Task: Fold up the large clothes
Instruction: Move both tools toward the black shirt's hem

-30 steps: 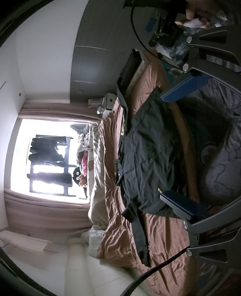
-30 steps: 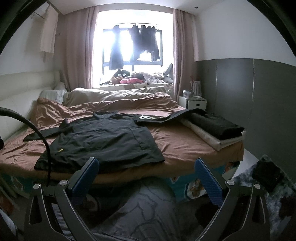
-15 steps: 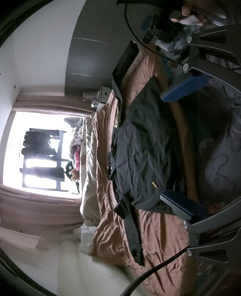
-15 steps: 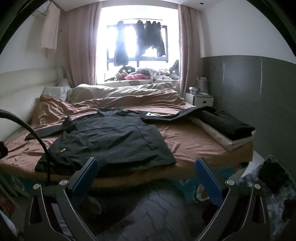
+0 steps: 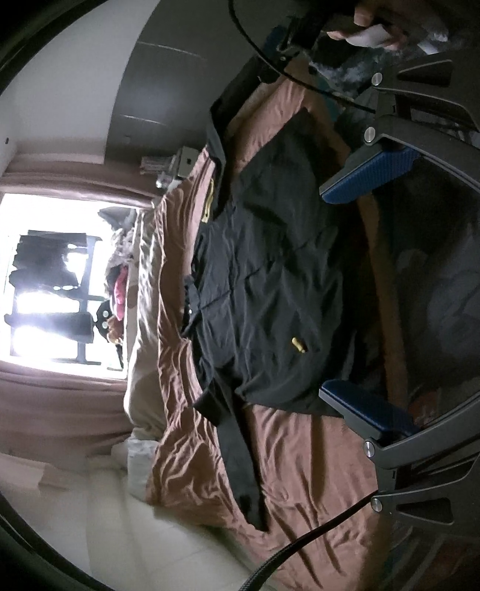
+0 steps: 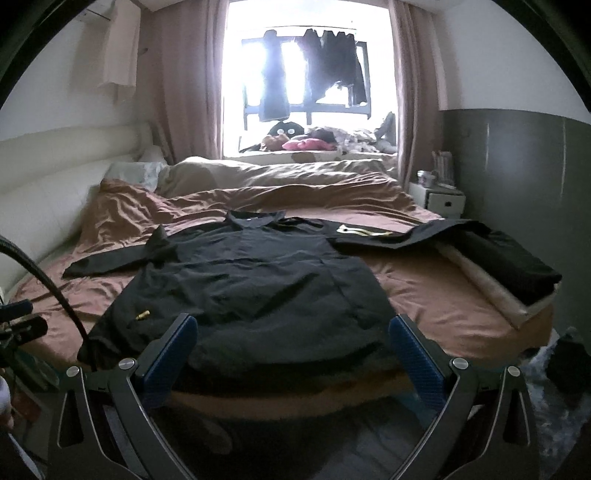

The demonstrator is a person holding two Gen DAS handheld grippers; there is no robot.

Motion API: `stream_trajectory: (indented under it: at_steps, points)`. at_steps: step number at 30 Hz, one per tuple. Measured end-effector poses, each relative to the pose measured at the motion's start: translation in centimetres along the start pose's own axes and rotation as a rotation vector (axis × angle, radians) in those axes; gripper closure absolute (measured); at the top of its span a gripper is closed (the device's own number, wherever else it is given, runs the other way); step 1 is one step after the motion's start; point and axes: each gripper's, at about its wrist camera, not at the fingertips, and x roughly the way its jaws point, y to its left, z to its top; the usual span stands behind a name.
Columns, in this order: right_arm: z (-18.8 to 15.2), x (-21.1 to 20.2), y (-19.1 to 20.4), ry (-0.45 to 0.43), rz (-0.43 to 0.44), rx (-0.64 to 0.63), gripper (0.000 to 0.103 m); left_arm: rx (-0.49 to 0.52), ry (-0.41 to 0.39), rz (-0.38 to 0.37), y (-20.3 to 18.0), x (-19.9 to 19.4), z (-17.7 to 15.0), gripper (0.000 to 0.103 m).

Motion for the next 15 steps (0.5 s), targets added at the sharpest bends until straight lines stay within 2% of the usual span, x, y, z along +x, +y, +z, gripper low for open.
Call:
stream_trajectory:
  at_steps: [6,15]
  points:
    - [2.2,4.1,0.1,0.028,0.032,0.009,0.0,-0.01,0.033,0.026,2.0,2.6,1.7,0.006]
    - [4.3,9.1,1.0,0.069,0.067,0.031,0.0,-0.074,0.077,0.088,7.4,6.7,3.9,0.006]
